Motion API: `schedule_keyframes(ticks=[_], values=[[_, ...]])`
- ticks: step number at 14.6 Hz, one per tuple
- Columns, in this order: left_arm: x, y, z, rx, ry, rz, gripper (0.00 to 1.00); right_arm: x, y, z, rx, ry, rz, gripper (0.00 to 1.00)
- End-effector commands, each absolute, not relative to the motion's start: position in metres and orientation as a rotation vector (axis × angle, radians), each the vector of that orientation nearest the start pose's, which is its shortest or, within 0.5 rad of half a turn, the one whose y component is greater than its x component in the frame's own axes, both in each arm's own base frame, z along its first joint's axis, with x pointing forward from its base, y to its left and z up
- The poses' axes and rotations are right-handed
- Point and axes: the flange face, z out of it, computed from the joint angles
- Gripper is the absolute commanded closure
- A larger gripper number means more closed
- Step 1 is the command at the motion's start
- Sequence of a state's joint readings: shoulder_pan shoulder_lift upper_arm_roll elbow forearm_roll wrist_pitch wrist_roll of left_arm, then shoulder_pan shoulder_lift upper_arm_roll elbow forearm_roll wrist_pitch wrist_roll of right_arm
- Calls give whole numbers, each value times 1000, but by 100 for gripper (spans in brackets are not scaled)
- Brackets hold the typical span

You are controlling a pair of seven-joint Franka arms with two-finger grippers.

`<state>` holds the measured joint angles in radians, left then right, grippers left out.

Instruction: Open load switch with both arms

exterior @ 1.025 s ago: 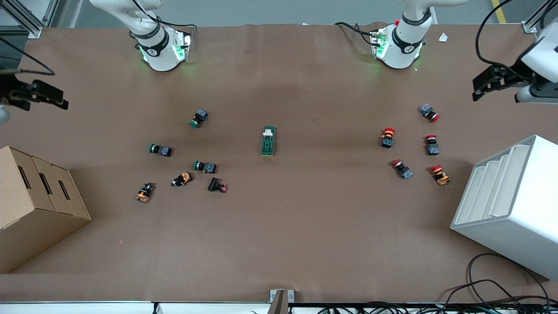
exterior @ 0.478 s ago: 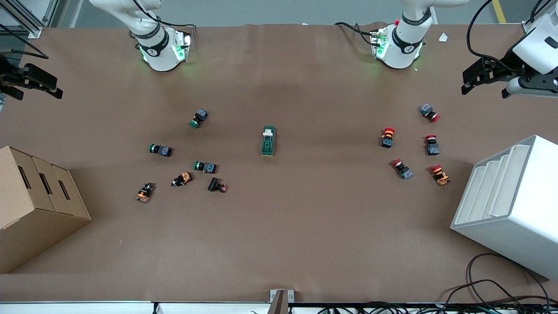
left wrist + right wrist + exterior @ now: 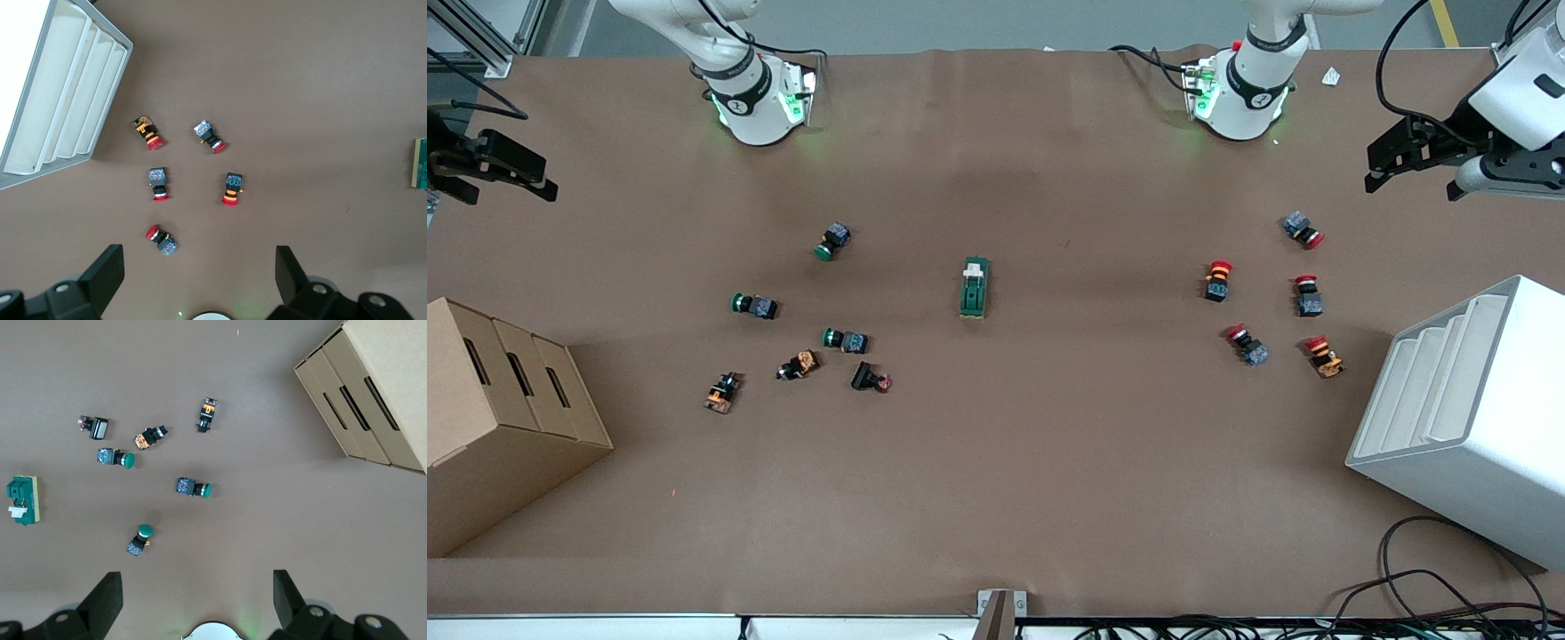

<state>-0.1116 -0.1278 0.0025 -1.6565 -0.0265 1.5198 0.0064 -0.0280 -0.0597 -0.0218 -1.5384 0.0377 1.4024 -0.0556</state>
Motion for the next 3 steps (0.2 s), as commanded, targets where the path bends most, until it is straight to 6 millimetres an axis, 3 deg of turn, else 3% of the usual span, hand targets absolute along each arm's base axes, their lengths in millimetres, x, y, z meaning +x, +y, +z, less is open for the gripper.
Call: schedule_keyframes(ticks=[1,3], values=[[509,-59,653,-3165,180,2,0,509,-22,658,-3077,-23,105,0],[509,-60,657,-3120,190,-13,0,508,-23,657,-3076,-23,115,0]])
